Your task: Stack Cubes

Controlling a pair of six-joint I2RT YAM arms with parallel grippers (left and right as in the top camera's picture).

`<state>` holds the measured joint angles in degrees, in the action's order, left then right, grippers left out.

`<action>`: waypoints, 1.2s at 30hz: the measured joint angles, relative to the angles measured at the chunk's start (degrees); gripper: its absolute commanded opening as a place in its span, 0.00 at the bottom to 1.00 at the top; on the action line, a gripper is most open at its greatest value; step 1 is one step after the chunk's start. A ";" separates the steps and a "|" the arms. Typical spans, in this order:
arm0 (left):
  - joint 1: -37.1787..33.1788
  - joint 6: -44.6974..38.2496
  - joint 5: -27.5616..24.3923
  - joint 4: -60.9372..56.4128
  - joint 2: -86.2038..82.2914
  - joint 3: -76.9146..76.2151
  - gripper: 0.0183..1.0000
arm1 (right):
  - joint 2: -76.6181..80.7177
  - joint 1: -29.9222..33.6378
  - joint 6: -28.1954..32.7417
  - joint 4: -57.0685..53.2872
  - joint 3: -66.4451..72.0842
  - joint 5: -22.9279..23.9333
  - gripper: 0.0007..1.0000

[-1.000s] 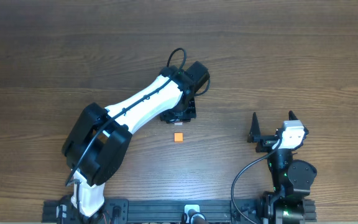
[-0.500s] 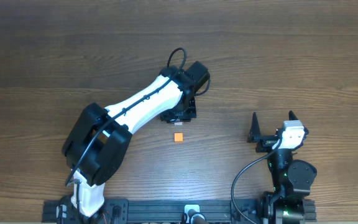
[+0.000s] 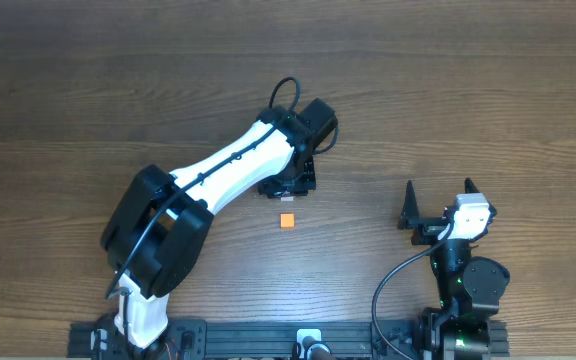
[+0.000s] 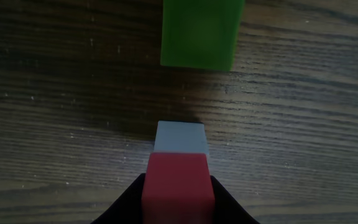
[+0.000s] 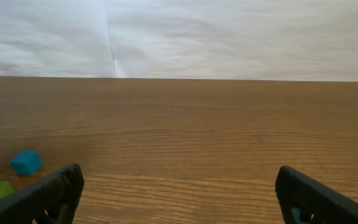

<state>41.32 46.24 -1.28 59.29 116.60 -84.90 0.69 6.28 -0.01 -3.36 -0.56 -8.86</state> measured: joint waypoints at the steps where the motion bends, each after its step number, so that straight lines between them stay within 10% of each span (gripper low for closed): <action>1: 0.00 0.00 0.00 0.02 0.13 0.00 0.28 | 0.00 0.00 0.02 0.00 0.00 0.00 0.99; 36: 2.64 2.14 -0.66 0.39 -5.16 4.46 0.70 | 0.00 0.00 0.04 0.00 0.00 0.00 0.99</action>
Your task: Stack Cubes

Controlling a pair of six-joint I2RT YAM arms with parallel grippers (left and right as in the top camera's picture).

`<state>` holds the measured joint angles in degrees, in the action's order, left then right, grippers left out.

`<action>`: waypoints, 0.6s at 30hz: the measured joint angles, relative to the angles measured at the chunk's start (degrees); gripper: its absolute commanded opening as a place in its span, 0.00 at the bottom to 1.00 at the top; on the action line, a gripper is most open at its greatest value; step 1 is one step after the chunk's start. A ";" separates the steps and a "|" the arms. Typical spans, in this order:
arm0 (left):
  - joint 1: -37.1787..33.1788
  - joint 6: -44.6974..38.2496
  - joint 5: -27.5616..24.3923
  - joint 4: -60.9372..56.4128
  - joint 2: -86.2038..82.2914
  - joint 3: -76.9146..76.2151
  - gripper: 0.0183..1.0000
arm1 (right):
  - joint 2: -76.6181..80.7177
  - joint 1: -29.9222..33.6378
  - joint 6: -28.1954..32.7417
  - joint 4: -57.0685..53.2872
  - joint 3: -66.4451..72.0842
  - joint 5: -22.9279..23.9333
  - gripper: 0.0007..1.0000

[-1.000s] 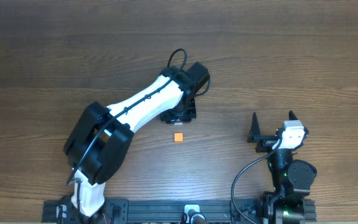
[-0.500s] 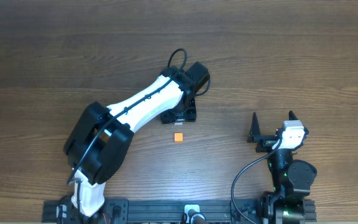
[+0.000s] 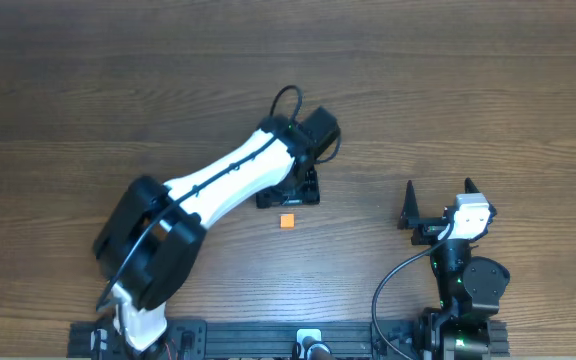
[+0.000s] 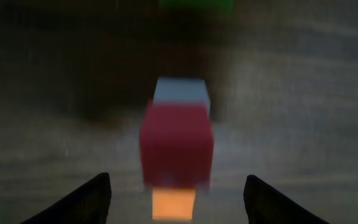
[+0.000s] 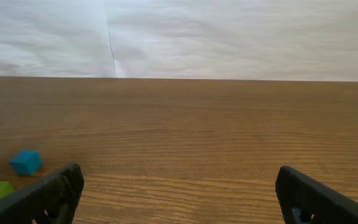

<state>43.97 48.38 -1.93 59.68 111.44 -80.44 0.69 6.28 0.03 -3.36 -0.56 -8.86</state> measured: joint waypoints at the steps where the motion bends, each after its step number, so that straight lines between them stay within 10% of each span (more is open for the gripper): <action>1: 0.37 0.46 -0.09 -0.39 -1.22 1.20 0.70 | 0.00 0.00 0.02 0.00 0.00 0.00 0.99; 18: 7.13 6.75 0.09 -6.67 -8.66 11.89 0.68 | 0.00 0.00 -0.02 0.00 0.00 0.00 0.99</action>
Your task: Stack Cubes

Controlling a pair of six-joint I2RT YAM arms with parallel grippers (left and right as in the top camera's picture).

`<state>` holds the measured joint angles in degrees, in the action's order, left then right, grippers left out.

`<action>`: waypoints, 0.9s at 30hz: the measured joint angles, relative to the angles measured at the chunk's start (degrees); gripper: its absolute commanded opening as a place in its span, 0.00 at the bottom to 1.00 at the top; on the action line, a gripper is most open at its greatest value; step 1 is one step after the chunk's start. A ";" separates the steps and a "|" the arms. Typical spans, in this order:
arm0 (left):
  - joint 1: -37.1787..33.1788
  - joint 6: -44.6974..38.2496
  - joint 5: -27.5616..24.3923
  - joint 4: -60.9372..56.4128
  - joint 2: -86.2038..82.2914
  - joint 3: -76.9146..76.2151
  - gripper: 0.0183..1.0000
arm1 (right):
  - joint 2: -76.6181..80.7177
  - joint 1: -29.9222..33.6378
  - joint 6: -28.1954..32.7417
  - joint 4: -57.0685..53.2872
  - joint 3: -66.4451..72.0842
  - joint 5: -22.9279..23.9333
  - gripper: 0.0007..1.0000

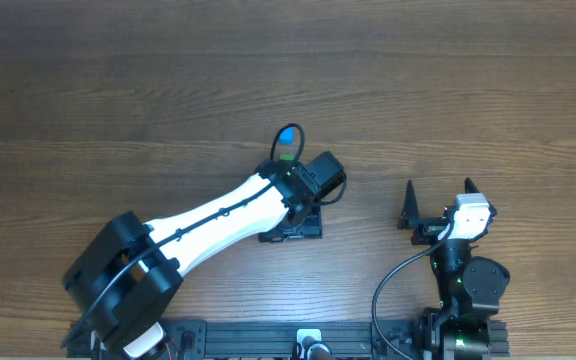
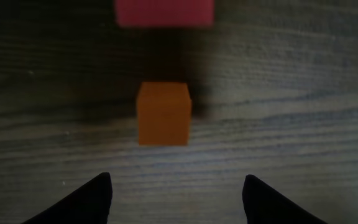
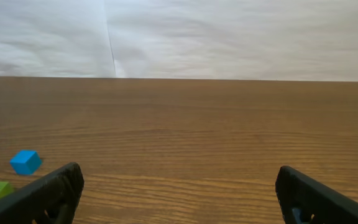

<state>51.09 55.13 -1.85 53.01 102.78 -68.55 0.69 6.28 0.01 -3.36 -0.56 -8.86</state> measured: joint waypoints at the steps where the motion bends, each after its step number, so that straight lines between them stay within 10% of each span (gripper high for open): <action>1: -0.22 0.00 0.20 0.00 0.00 0.00 0.68 | 0.00 0.00 -0.04 0.00 0.00 0.00 0.99; 27: -1.79 0.02 0.81 -3.39 5.29 0.02 0.63 | 0.00 0.00 0.00 0.00 0.00 0.00 0.99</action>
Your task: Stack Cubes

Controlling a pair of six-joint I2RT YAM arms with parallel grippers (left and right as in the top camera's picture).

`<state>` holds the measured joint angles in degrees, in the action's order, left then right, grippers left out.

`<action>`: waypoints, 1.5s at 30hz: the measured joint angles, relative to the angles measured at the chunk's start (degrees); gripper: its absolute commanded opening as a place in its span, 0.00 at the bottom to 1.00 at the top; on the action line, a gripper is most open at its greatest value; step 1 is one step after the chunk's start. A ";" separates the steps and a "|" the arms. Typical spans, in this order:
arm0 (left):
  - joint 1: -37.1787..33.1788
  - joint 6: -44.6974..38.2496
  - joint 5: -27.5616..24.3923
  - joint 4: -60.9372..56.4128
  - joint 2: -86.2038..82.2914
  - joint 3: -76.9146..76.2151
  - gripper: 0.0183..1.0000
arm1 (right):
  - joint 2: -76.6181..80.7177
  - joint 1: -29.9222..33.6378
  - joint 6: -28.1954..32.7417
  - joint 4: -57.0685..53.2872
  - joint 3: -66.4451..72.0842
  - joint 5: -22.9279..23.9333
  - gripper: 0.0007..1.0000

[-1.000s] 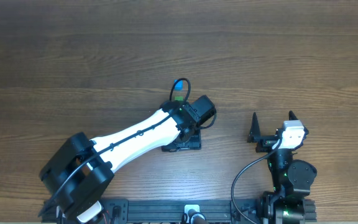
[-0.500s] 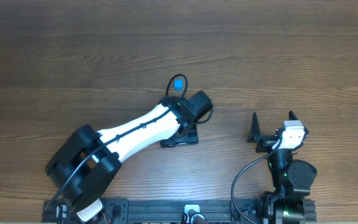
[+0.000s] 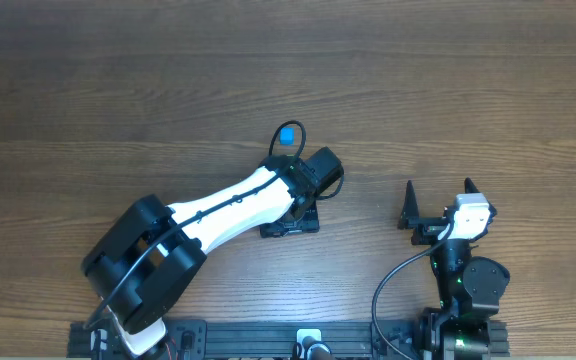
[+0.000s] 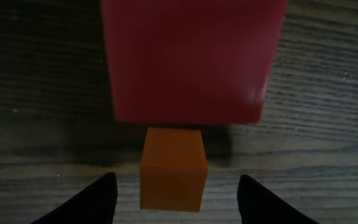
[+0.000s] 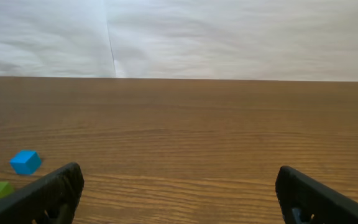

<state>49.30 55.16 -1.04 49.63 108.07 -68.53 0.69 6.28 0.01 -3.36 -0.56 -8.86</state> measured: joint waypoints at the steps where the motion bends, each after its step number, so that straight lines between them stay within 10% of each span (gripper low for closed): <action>1: 0.02 0.00 0.02 -0.04 0.09 0.00 0.62 | 0.00 0.00 0.02 0.00 0.00 0.00 0.99; 23: 0.00 0.50 0.02 -0.63 0.92 0.02 0.20 | 0.00 0.00 0.02 0.00 0.00 0.00 0.99; 45: 0.02 0.57 0.09 3.65 -7.30 0.07 0.09 | 0.00 0.00 0.00 0.00 0.00 0.00 0.99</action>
<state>49.32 55.72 -0.95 53.28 100.77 -68.47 0.69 6.28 0.01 -3.36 -0.56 -8.86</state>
